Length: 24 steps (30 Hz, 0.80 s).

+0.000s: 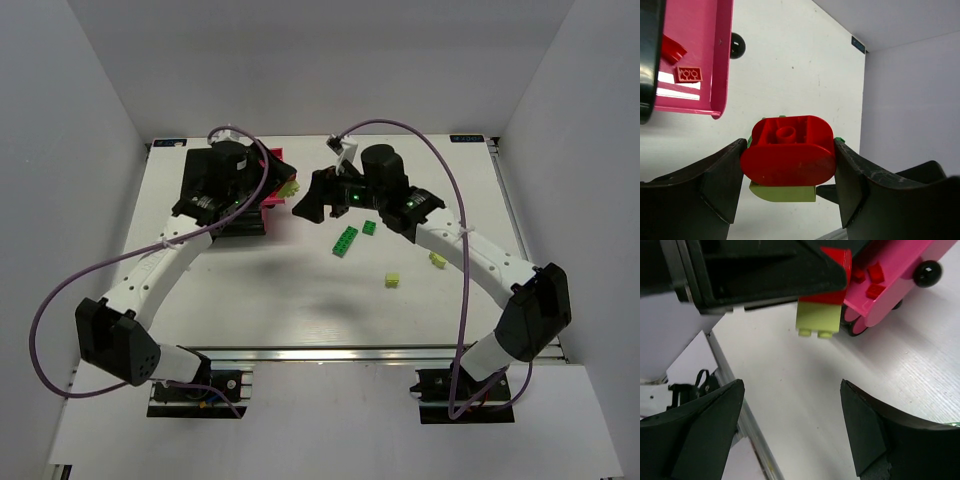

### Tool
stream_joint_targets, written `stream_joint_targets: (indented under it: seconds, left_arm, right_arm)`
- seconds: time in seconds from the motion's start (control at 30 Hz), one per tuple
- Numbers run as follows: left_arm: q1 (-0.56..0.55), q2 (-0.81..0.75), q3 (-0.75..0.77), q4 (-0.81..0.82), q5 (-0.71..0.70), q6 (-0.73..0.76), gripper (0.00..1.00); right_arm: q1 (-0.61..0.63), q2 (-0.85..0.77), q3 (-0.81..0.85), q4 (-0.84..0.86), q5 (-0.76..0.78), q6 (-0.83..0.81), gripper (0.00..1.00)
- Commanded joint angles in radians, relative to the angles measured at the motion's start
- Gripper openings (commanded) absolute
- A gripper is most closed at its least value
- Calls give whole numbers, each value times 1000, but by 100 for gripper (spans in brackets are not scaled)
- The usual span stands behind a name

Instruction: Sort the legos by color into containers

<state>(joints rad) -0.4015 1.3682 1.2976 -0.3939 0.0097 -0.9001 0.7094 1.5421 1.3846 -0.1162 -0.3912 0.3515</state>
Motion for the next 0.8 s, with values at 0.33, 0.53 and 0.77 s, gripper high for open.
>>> stream_joint_targets:
  seconds: [0.33,0.53,0.77]
  left_arm:
    - [-168,54,77,-45,-247,-65,0]
    - [-186,43,97,-59,-277,-60,0]
    - [-195,29,95,-53,-272,-60,0]
  right_arm:
    - [5,-34,-41,171,199,70,77]
    - [-1,-36,-67,153,226,90,73]
    - [-31,-27,-110,213,155,119,68]
